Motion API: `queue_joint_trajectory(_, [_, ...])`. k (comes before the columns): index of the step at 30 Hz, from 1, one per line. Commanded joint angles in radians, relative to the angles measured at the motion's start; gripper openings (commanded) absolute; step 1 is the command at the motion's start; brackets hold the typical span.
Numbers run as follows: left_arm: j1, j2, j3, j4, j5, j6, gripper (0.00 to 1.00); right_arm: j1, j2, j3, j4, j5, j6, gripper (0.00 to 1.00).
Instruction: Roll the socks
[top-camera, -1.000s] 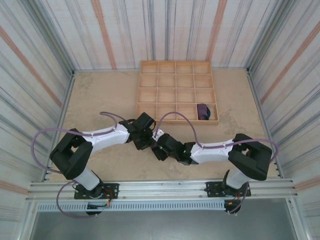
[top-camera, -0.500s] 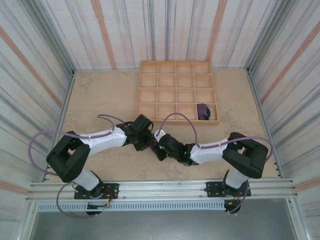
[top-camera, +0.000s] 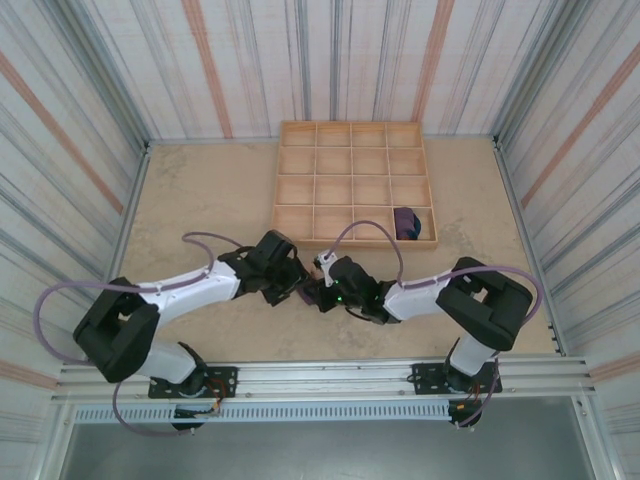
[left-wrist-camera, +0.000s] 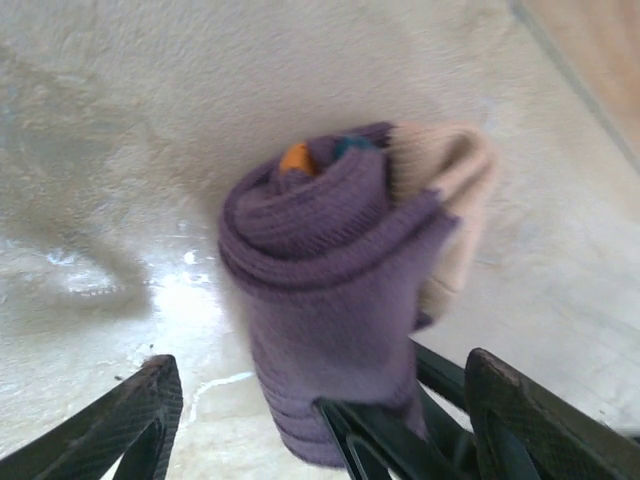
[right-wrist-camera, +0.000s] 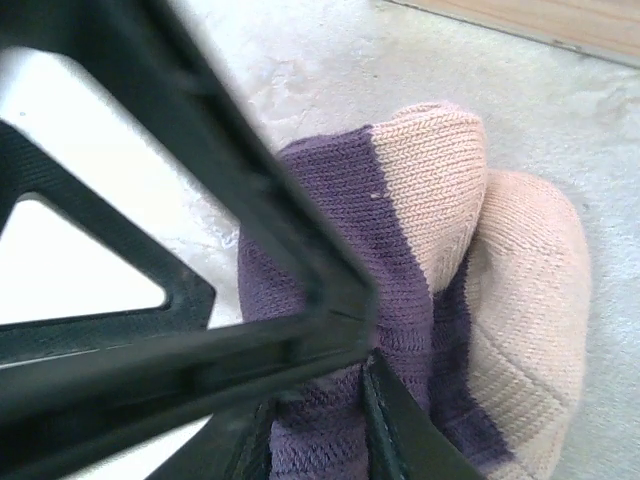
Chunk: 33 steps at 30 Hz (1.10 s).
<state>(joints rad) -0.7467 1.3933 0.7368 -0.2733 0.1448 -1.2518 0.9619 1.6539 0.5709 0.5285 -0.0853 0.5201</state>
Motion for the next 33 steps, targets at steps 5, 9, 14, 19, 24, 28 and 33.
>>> queue_joint_trajectory(5, [0.005,-0.121,-0.129,0.200,-0.045,0.088,0.77,-0.134,0.128,-0.030,-0.301,-0.281,0.189,0.07])
queue_joint_trajectory(9, [0.007,-0.111,-0.148,0.191,-0.053,0.102,0.72,-0.183,0.139,-0.031,-0.325,-0.339,0.267,0.08])
queue_joint_trajectory(14, [0.007,-0.062,-0.187,0.308,-0.052,0.128,0.68,-0.247,0.173,-0.025,-0.316,-0.430,0.357,0.08])
queue_joint_trajectory(19, [0.009,0.023,-0.160,0.386,-0.029,0.157,0.64,-0.276,0.187,-0.009,-0.338,-0.454,0.388,0.08])
queue_joint_trajectory(24, [0.009,0.088,-0.144,0.425,-0.042,0.141,0.60,-0.311,0.195,-0.016,-0.329,-0.482,0.449,0.08])
queue_joint_trajectory(28, [0.009,0.140,-0.129,0.435,-0.039,0.119,0.55,-0.323,0.207,-0.016,-0.321,-0.491,0.482,0.08])
queue_joint_trajectory(33, [0.009,0.184,-0.123,0.437,-0.054,0.096,0.50,-0.326,0.229,-0.027,-0.272,-0.515,0.524,0.09])
